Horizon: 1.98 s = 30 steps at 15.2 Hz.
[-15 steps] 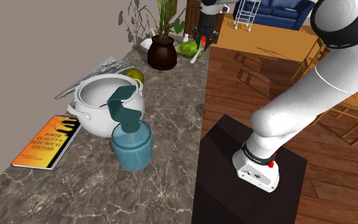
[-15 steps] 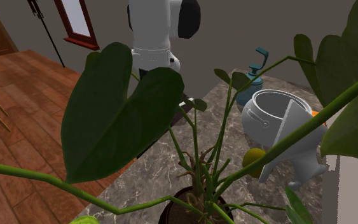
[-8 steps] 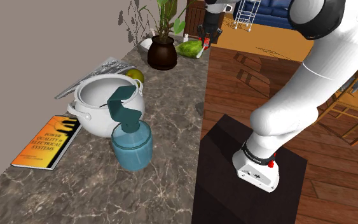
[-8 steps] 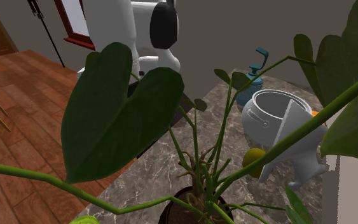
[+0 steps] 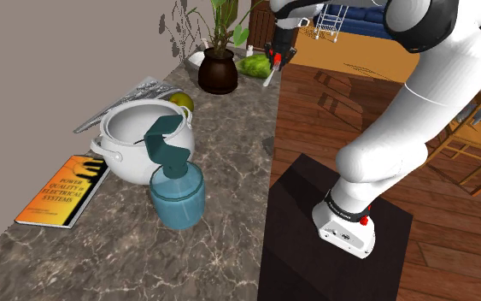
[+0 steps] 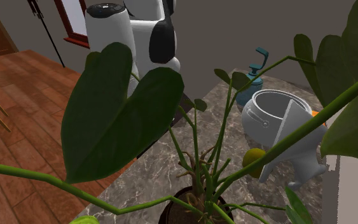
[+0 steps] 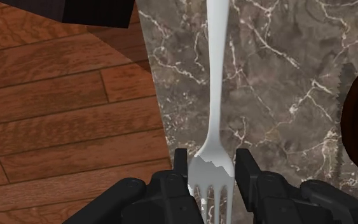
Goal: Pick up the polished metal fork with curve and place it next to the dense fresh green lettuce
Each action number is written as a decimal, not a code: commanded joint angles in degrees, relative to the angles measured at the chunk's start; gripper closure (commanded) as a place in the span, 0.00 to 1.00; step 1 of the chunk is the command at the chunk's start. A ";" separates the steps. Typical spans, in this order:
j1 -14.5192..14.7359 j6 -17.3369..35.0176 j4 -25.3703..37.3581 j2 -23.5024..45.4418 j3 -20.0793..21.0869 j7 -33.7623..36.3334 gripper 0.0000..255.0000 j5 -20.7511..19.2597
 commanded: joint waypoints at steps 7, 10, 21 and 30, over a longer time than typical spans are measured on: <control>0.02 6.03 -4.69 1.32 0.02 0.33 1.00 -0.21; 0.02 8.25 -6.21 2.02 0.01 0.45 1.00 -0.32; 0.04 16.30 -10.82 5.49 -0.03 1.01 1.00 -0.88; 0.08 21.65 -13.09 8.58 -0.12 1.50 1.00 -1.42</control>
